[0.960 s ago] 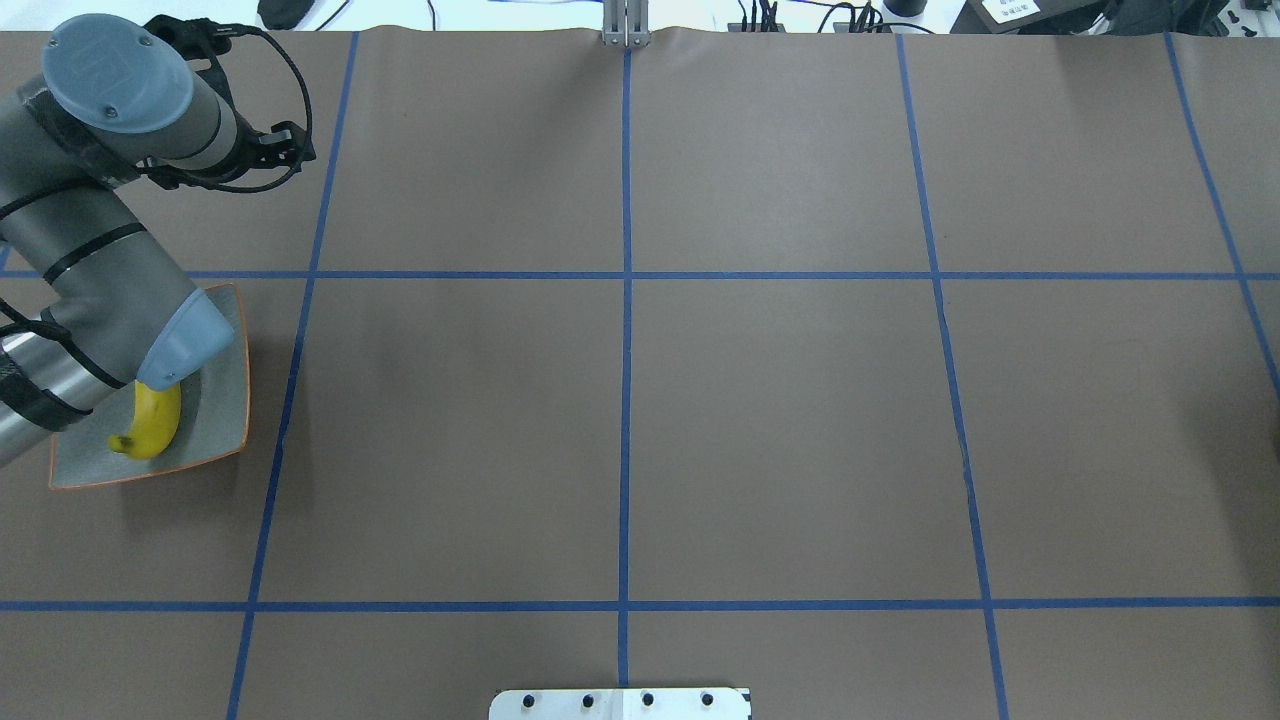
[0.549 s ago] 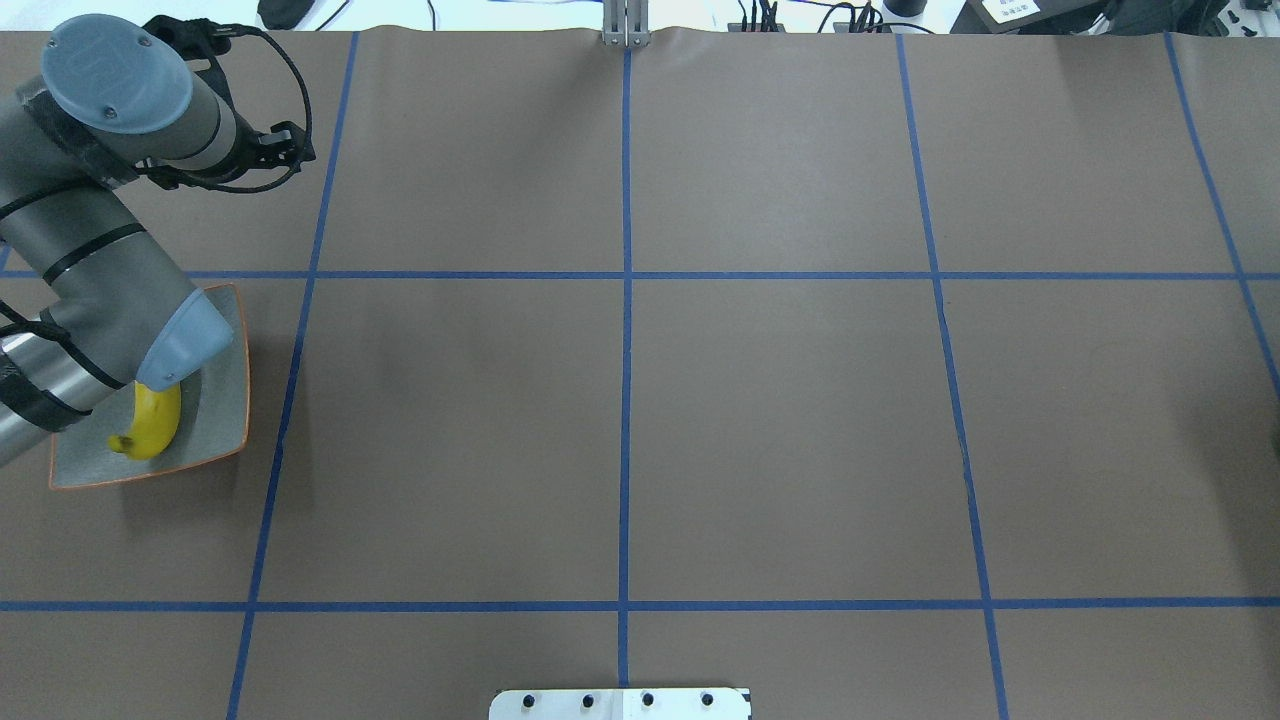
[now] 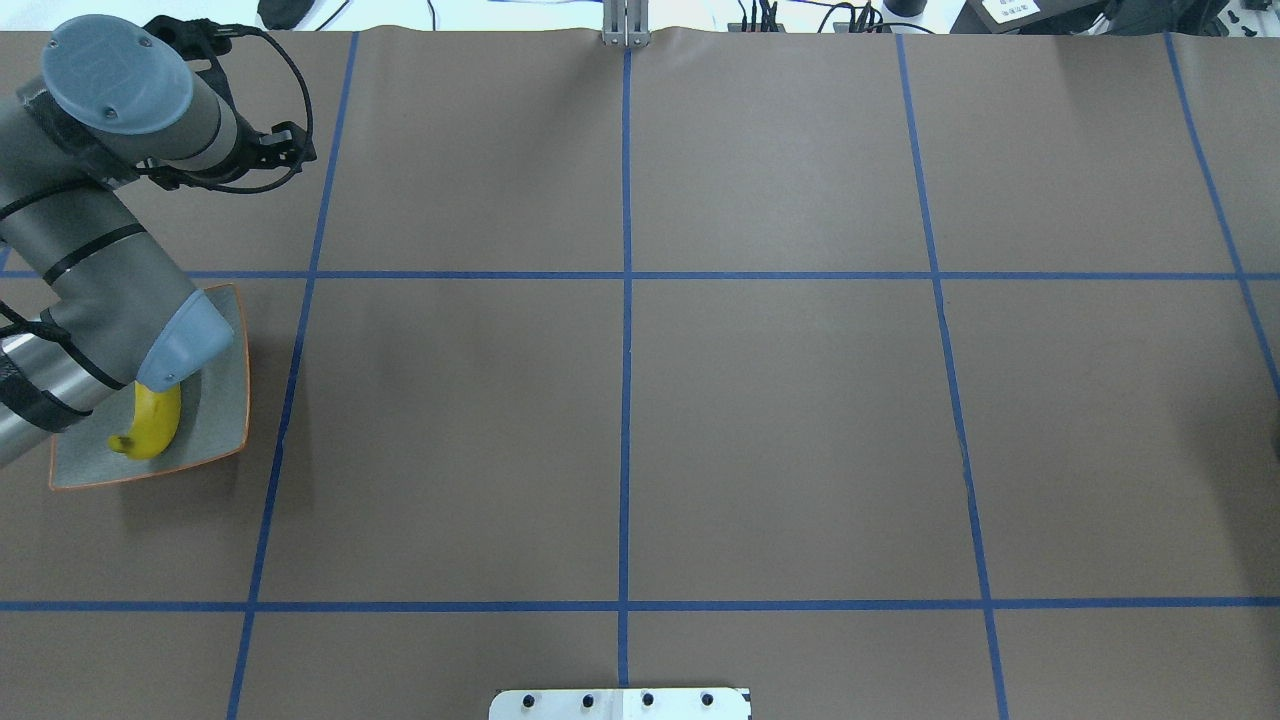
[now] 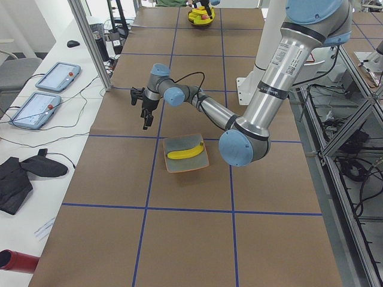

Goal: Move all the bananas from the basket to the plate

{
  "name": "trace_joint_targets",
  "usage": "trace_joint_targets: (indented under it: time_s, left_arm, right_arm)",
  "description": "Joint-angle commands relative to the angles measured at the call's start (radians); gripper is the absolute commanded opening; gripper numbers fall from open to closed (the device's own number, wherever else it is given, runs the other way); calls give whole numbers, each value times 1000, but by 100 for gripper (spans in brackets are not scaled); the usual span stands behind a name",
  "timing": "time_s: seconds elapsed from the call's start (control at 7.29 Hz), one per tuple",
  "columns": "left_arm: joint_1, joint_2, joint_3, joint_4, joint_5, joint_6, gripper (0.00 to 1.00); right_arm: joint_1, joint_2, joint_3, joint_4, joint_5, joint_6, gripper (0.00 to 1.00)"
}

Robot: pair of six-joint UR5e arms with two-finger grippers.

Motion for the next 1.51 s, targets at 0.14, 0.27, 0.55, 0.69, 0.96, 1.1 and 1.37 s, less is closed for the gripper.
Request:
trace_joint_targets:
  time_s: [0.14,0.27,0.55,0.69,0.96,1.1,1.37]
  left_arm:
    - [0,0,-6,0,0,-1,100]
    - [0,0,-6,0,-2,-3,100]
    - [0,2,-6,0,-2,-3,100]
    - [0,0,-7,2,-2,-7,100]
    - [3,0,-7,2,-2,-15,100]
    - [3,0,-9,2,-2,-15,100]
    - [3,0,-9,2,-2,-15,100]
  right_arm:
    - [-3,-10,-2,4,0,-6,89]
    - [-3,-10,-2,2,-1,-5,67]
    - [-3,-10,-2,1,0,-5,54]
    - [-3,-10,-2,1,0,-5,54]
    - [-3,-10,-2,1,0,-5,48]
    - [-3,-8,-2,1,0,-3,33]
    - [-3,-8,14,1,0,-5,0]
